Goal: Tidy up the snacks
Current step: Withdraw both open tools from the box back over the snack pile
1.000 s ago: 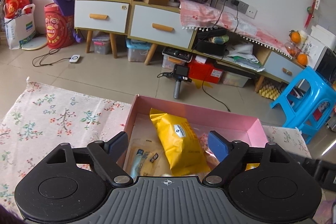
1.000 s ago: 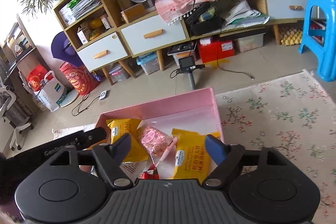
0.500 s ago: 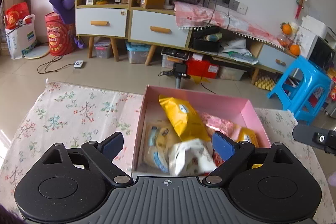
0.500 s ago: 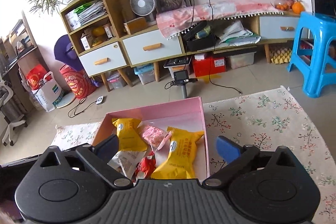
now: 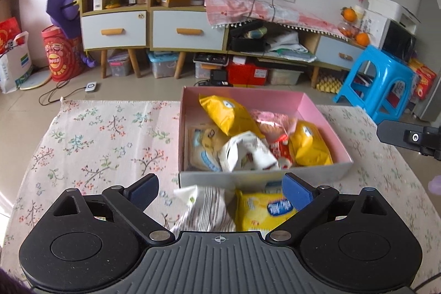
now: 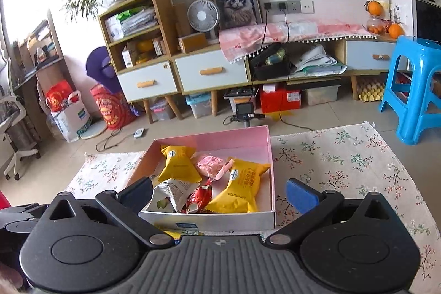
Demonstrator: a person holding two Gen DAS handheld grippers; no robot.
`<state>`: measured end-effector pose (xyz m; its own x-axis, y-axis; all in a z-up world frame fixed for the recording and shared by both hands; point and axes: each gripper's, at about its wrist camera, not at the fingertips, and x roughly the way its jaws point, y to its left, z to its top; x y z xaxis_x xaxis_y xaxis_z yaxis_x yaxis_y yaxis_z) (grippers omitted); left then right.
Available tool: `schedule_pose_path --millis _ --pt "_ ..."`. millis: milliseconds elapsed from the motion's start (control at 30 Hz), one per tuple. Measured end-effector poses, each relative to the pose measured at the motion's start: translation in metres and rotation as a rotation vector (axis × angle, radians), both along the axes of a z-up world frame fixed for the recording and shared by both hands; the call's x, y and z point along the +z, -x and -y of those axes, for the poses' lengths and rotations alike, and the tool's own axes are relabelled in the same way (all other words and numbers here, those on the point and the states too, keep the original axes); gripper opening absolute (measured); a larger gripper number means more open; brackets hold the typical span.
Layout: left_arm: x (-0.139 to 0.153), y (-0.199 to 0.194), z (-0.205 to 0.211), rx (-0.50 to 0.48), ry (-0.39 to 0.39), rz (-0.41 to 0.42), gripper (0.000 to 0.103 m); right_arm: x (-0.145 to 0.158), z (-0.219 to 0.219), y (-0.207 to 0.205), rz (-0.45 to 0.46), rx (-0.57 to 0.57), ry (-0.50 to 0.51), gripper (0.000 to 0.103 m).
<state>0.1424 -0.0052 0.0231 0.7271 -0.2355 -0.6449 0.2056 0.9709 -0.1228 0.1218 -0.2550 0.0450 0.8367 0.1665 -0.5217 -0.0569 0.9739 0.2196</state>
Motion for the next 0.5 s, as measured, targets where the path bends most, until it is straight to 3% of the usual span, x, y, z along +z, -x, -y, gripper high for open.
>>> schedule_pose_path --millis 300,500 --pt "-0.021 0.026 -0.013 -0.083 -0.069 0.030 0.098 -0.024 0.006 0.018 -0.036 0.055 0.048 0.093" --pt "-0.030 0.042 -0.024 -0.121 -0.038 0.016 0.098 -0.038 0.007 0.033 -0.038 0.090 0.107 0.093"
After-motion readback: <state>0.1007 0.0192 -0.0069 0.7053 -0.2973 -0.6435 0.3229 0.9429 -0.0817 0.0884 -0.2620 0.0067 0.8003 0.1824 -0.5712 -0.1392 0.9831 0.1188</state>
